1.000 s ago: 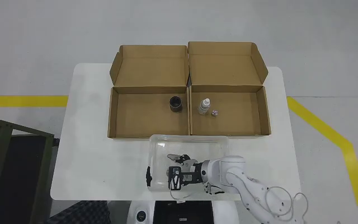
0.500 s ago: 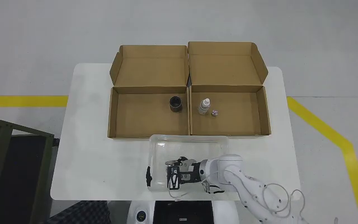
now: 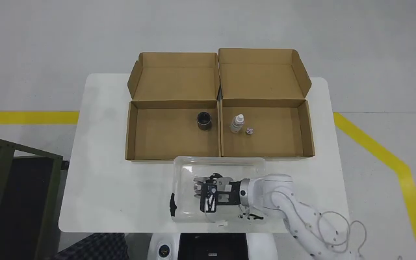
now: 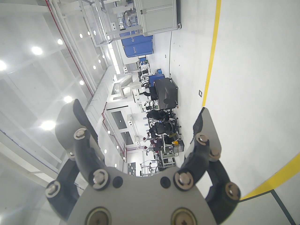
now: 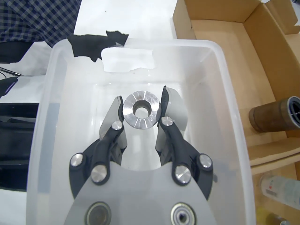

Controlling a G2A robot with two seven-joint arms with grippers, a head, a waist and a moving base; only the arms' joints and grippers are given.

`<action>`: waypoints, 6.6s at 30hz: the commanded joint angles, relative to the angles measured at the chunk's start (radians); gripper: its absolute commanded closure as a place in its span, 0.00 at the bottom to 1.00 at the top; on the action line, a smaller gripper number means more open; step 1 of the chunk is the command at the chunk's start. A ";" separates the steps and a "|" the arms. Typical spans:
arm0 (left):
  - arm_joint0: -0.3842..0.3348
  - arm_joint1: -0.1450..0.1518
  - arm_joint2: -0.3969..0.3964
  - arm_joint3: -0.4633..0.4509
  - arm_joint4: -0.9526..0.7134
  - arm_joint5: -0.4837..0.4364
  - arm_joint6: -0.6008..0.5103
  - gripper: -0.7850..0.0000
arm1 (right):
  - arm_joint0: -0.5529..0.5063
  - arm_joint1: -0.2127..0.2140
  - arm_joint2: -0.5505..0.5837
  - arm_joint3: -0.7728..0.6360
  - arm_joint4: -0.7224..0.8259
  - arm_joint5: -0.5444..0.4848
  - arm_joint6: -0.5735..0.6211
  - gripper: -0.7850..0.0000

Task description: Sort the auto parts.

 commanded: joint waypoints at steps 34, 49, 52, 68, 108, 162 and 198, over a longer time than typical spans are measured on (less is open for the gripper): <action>0.000 0.000 0.000 0.000 0.000 0.000 0.000 0.00 | -0.110 0.054 0.284 -0.176 0.258 -0.042 -0.206 1.00; 0.000 0.000 0.000 0.000 0.000 0.000 0.000 0.00 | 0.084 0.024 0.142 -0.066 0.275 0.060 -0.097 1.00; 0.000 0.000 0.000 0.000 0.000 0.000 0.000 0.00 | 0.135 0.014 0.105 -0.032 0.278 0.083 -0.066 1.00; 0.000 0.000 0.000 0.000 0.000 0.000 0.000 0.00 | 0.374 -0.052 -0.083 0.234 0.291 0.181 0.057 1.00; 0.000 0.000 0.000 0.000 0.000 0.000 0.000 0.00 | 0.519 -0.140 -0.220 0.485 0.252 0.198 0.174 0.73; 0.000 0.000 0.000 0.000 0.000 0.000 0.000 0.00 | -0.195 0.031 0.546 -0.017 0.058 0.075 -0.354 0.31; 0.000 0.000 0.000 0.000 0.000 0.000 0.000 0.00 | -0.504 0.055 0.863 -0.064 0.087 0.148 -0.624 0.00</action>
